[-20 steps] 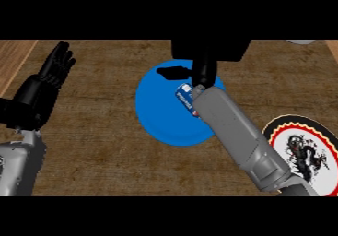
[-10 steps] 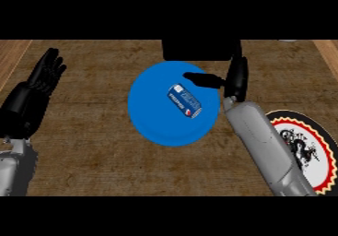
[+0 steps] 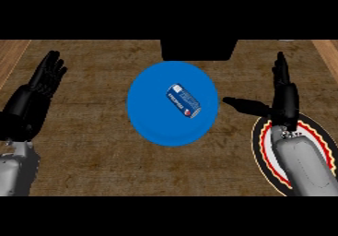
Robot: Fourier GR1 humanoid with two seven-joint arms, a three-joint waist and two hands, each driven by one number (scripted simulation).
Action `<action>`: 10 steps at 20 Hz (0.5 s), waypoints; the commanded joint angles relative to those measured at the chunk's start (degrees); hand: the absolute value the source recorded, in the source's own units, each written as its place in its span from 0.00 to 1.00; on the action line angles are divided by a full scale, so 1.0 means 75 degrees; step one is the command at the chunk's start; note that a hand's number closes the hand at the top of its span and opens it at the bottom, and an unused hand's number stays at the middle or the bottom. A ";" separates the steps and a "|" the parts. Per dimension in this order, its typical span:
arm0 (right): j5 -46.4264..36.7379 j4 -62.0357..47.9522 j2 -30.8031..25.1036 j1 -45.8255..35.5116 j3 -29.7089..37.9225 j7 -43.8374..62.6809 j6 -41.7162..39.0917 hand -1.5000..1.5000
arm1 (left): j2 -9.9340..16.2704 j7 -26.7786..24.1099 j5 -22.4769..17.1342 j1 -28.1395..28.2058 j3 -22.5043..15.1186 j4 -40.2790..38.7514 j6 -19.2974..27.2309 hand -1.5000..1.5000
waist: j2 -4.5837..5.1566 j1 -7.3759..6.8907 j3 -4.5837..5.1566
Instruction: Pick the can from the plate and place it in the plate
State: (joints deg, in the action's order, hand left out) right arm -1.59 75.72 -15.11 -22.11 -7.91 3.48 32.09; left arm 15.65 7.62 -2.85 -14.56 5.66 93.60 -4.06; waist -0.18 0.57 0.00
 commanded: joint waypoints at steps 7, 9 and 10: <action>0.0126 0.1918 -0.0727 0.1942 0.0840 -0.0137 -0.1129 0.00 | -0.0203 -0.0351 0.0256 -0.0087 0.0145 -0.0433 -0.0019 0.50 | 0.0017 -0.0041 0.0001; 0.0050 0.2037 -0.0970 0.2338 0.0939 -0.0318 -0.1282 0.00 | -0.0275 -0.0250 0.0251 0.0413 -0.0009 0.0251 -0.0081 0.50 | 0.0010 -0.0047 0.0001; 0.0051 0.1509 -0.0850 0.2328 0.1083 -0.0877 -0.1307 0.00 | -0.0023 -0.0200 0.0241 -0.0466 0.0264 -0.0575 -0.0111 0.50 | 0.0025 -0.0026 0.0000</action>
